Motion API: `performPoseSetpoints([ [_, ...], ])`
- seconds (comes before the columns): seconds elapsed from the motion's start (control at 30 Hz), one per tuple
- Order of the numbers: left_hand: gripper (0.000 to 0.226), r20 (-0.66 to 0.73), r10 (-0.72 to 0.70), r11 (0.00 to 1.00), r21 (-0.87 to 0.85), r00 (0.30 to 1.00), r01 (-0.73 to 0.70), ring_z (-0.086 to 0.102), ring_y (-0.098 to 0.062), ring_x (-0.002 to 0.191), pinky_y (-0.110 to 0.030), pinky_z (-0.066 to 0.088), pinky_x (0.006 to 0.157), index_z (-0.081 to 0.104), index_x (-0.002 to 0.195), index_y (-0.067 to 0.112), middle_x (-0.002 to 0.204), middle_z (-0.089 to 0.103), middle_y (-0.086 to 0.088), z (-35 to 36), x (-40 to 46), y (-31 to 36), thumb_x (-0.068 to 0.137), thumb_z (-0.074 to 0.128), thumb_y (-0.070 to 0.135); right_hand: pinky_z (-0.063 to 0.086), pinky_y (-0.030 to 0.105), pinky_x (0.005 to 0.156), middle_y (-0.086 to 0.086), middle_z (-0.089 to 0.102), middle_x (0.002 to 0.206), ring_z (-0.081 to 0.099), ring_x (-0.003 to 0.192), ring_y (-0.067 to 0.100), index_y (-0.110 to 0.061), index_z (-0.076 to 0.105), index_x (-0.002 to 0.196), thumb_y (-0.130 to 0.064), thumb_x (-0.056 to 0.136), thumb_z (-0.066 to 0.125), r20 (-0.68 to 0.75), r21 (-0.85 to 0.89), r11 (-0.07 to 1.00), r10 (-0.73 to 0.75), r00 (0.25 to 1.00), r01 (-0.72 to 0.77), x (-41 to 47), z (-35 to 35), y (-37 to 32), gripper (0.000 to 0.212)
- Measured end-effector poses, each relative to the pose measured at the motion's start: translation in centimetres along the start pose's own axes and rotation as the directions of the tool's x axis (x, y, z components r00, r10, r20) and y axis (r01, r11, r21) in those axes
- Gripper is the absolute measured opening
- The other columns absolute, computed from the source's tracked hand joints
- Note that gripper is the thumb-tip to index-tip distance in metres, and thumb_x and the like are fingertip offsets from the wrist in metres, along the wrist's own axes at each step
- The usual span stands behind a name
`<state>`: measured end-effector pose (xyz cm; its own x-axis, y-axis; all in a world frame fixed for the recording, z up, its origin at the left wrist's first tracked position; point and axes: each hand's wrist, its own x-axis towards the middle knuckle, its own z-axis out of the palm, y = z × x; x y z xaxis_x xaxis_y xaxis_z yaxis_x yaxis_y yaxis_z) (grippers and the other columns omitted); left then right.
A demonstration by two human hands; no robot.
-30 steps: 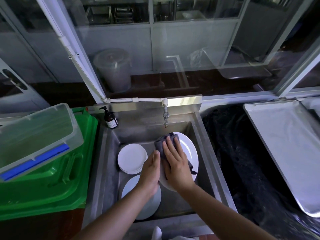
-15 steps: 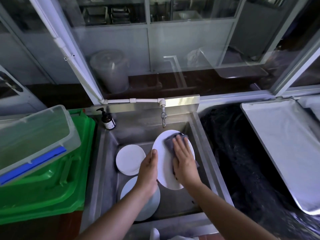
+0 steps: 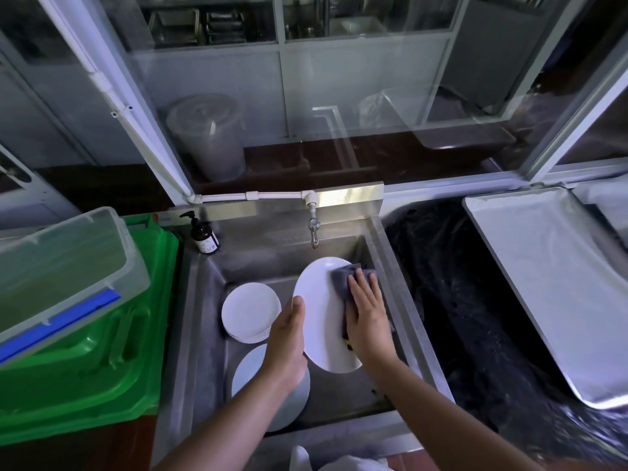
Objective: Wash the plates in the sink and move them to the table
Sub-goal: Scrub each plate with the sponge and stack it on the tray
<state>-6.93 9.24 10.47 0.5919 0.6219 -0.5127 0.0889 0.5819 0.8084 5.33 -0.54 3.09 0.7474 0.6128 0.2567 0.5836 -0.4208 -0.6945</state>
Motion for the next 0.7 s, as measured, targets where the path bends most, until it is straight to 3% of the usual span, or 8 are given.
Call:
performPoseSetpoints([
  [0.07, 0.036, -0.002, -0.001, 1.0, -0.003, 1.0, 0.001, 0.069, -0.022, 0.113, -0.042, 0.056, 0.096, 0.067, 0.124, 0.016, 0.12, 0.075, -0.003, 0.3, -0.1, 0.0, 0.108, 0.044, 0.039, 0.032, 0.053, 0.119, -0.001, 0.032, 0.16, 0.019, 0.155, 0.026, -0.005, 0.047, 0.148, -0.022, 0.102, 0.038, -0.006, -0.009, 1.0, 0.002, 1.0, -0.002, -0.6, 0.4, -0.6, 0.05],
  [0.17, 0.045, -0.042, 0.014, 0.998, -0.06, 0.999, -0.016, 0.065, -0.028, 0.123, -0.053, 0.048, 0.109, 0.063, 0.131, 0.012, 0.129, 0.07, -0.009, 0.1, 0.3, -0.2, 0.104, 0.051, 0.046, 0.036, 0.048, 0.117, 0.006, 0.039, 0.159, 0.023, 0.154, 0.023, -0.005, 0.053, 0.141, -0.019, 0.098, 0.043, 0.114, 0.011, 0.975, -0.223, 0.968, 0.223, -2.4, 1.0, -1.5, 0.046],
  [0.23, 0.054, -0.029, -0.014, 0.994, -0.107, 0.999, 0.011, 0.062, -0.03, 0.127, -0.057, 0.044, 0.112, 0.059, 0.137, 0.012, 0.135, 0.067, -0.012, -0.3, 0.6, -0.5, 0.1, 0.051, 0.051, 0.037, 0.046, 0.116, 0.005, 0.04, 0.159, 0.021, 0.154, 0.017, -0.007, 0.055, 0.135, -0.019, 0.096, 0.049, 0.192, 0.025, 0.959, -0.281, 0.94, 0.281, -2.9, 0.8, -1.4, 0.042],
  [0.37, 0.052, 0.004, -0.095, 0.988, -0.12, 0.995, 0.095, 0.064, -0.027, 0.125, -0.049, 0.046, 0.111, 0.062, 0.137, 0.012, 0.133, 0.068, -0.011, -0.7, 0.2, 0.0, 0.11, 0.033, 0.046, 0.043, 0.048, 0.112, 0.001, 0.038, 0.161, 0.022, 0.154, 0.017, -0.015, 0.055, 0.137, -0.019, 0.093, 0.059, 0.274, -0.042, 0.911, -0.385, 0.881, 0.411, -2.0, -0.7, -0.6, 0.045],
  [0.43, 0.053, 0.012, -0.128, 0.983, -0.132, 0.992, 0.128, 0.065, -0.026, 0.123, -0.048, 0.047, 0.11, 0.064, 0.134, 0.013, 0.13, 0.07, -0.01, -1.2, 0.3, -0.1, 0.11, 0.032, 0.046, 0.037, 0.05, 0.116, 0.0, 0.033, 0.163, 0.02, 0.155, 0.02, -0.02, 0.05, 0.147, -0.021, 0.093, 0.062, 0.316, -0.091, 0.863, -0.448, 0.836, 0.497, -1.5, -1.5, -0.3, 0.055],
  [0.6, 0.044, -0.014, -0.124, 0.989, -0.078, 0.992, 0.122, 0.07, -0.026, 0.115, -0.045, 0.053, 0.101, 0.069, 0.128, 0.014, 0.122, 0.074, -0.01, -1.4, 0.8, 0.3, 0.109, 0.039, 0.041, 0.029, 0.055, 0.12, 0.004, 0.029, 0.165, 0.018, 0.155, 0.027, -0.018, 0.042, 0.154, -0.029, 0.101, 0.051, 0.248, -0.13, 0.854, -0.464, 0.85, 0.504, -2.5, -1.3, -1.5, 0.055],
  [0.7, 0.041, -0.007, -0.115, 0.993, -0.038, 0.993, 0.115, 0.07, -0.027, 0.114, -0.05, 0.051, 0.106, 0.072, 0.123, 0.015, 0.12, 0.075, -0.01, -1.7, 1.0, 0.4, 0.107, 0.043, 0.038, 0.027, 0.054, 0.12, 0.005, 0.03, 0.164, 0.02, 0.154, 0.031, -0.017, 0.042, 0.154, -0.031, 0.102, 0.047, 0.196, -0.149, 0.855, -0.466, 0.863, 0.496, -3.2, -0.7, -2.2, 0.054],
])
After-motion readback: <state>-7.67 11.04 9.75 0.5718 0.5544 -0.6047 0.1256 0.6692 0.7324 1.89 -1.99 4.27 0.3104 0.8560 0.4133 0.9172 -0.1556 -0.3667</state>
